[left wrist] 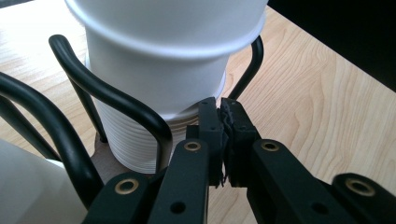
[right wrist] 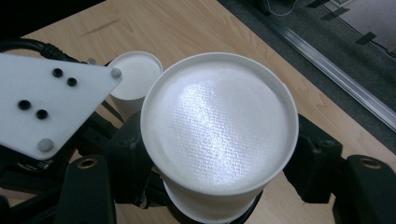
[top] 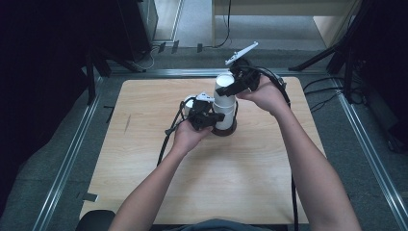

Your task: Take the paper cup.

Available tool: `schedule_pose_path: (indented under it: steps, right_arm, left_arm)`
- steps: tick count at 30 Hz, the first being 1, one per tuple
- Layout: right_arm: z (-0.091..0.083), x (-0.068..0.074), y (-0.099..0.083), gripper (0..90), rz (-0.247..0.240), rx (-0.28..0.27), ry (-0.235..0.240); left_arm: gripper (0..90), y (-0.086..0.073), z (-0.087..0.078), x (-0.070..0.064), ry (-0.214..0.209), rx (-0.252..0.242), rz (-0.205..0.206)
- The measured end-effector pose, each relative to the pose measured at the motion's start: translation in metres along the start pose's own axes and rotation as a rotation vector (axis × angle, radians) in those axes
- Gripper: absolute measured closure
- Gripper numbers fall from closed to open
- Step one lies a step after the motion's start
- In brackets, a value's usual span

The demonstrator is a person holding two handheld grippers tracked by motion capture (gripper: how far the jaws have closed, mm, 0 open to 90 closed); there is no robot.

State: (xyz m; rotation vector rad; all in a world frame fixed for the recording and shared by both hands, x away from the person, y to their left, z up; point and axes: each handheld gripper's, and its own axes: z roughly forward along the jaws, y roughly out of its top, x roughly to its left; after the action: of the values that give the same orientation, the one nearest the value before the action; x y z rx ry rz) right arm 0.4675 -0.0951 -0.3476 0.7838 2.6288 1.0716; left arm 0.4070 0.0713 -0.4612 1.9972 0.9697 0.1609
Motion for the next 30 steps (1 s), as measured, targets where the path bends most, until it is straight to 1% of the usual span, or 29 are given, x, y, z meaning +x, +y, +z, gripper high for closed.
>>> schedule_pose_path:
  steps: [5,6,10,11,13,14,15,18,21,26,29,30]
  right_arm:
    - [-0.014,0.003,0.007,32.9,-0.005,-0.017,-0.001]
    - [-0.017,0.004,0.008,33.0,-0.014,-0.022,-0.009]
    - [-0.033,0.009,0.012,33.1,-0.027,-0.049,-0.021]
    - [-0.038,0.009,0.012,33.0,-0.033,-0.048,-0.022]
    - [-0.046,0.011,0.013,33.1,-0.028,-0.052,-0.017]
    - [-0.05,0.011,0.012,33.1,-0.036,-0.06,-0.018]
    - [-0.053,0.011,0.011,33.1,-0.036,-0.053,-0.015]
    - [-0.061,0.013,0.006,33.0,-0.057,-0.046,-0.007]
    - [-0.068,0.014,0.0,33.1,-0.056,-0.048,0.016]
    - [-0.075,0.018,-0.01,32.9,-0.082,-0.027,0.02]
    - [-0.077,0.018,-0.019,33.0,-0.082,-0.025,0.024]
    - [-0.077,0.017,-0.023,33.0,-0.081,-0.032,0.037]
  left_arm:
    - [87.1,-0.001,0.0,0.0,-0.001,-0.004,-0.005]
    - [87.1,-0.001,0.0,0.001,-0.002,-0.004,-0.003]
    - [87.0,-0.001,0.0,0.0,-0.001,-0.003,0.002]
    - [86.7,-0.001,0.0,0.0,-0.001,-0.002,0.004]
    - [86.3,-0.002,0.0,0.0,-0.003,0.0,0.001]
    - [86.3,-0.002,0.0,0.001,-0.006,0.0,-0.003]
    - [86.3,-0.002,0.0,0.001,-0.006,0.0,-0.003]
    - [86.2,-0.001,0.0,0.0,-0.002,0.002,0.005]
    - [85.5,-0.001,0.0,0.001,-0.007,0.002,0.003]
    - [84.8,-0.002,0.0,0.002,-0.019,0.002,-0.005]
    - [83.4,-0.002,-0.001,0.003,-0.027,0.001,-0.008]
    - [83.0,-0.001,-0.001,0.002,-0.024,0.002,-0.008]
